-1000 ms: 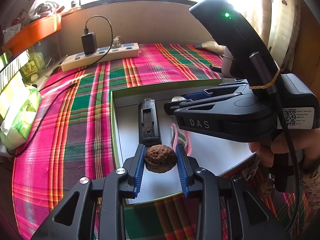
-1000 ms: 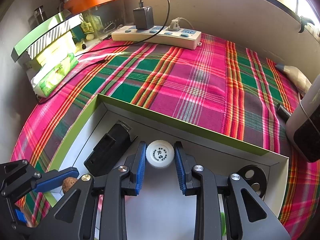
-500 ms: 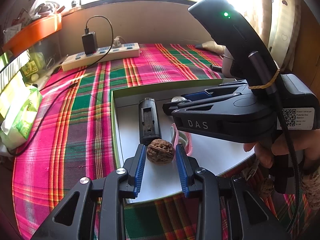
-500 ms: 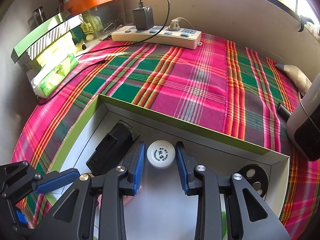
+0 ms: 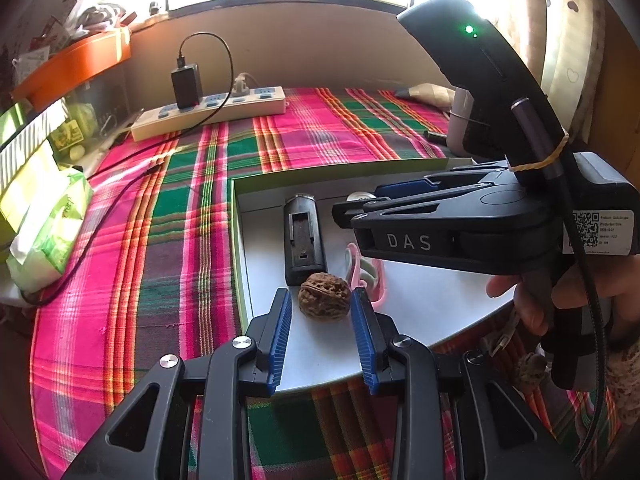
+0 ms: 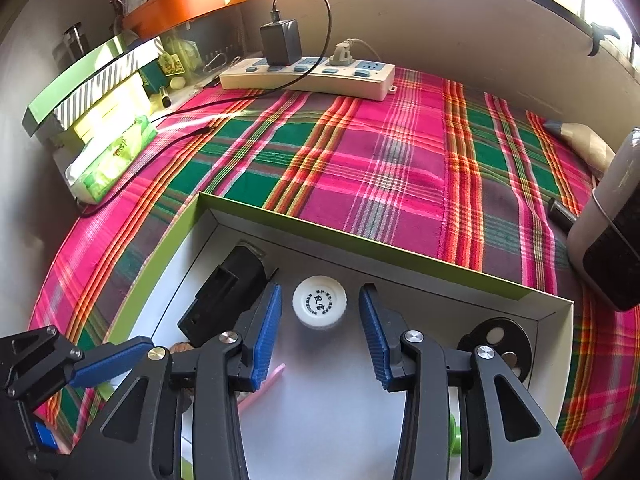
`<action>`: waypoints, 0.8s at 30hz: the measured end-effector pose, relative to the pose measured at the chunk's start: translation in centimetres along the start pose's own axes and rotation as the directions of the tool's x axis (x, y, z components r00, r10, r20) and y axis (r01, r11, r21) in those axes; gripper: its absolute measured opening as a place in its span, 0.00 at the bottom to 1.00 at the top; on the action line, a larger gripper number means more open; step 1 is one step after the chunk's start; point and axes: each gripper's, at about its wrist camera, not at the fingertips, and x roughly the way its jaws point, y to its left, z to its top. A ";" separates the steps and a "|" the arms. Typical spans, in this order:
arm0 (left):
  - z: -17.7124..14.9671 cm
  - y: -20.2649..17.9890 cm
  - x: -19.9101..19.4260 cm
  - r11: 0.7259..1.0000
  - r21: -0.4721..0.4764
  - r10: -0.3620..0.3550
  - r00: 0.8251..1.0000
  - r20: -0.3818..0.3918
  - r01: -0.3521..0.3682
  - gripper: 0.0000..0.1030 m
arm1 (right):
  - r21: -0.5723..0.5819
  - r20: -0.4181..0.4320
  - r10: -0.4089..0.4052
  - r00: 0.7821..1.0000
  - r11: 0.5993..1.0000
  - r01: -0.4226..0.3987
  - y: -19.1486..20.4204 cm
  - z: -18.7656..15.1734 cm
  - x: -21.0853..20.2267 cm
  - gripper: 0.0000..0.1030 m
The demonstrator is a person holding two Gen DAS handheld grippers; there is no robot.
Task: Organize objects
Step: 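Open right tool to release the jar while left tool releases the walnut, then withdraw both tools from the box toward the remaining objects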
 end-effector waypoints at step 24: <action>-1.7 -0.8 -3.5 1.000 -0.010 0.022 0.999 0.030 -0.022 0.28 | 0.039 0.083 0.011 0.997 0.999 -0.014 0.6 -2.7 -5.1 0.45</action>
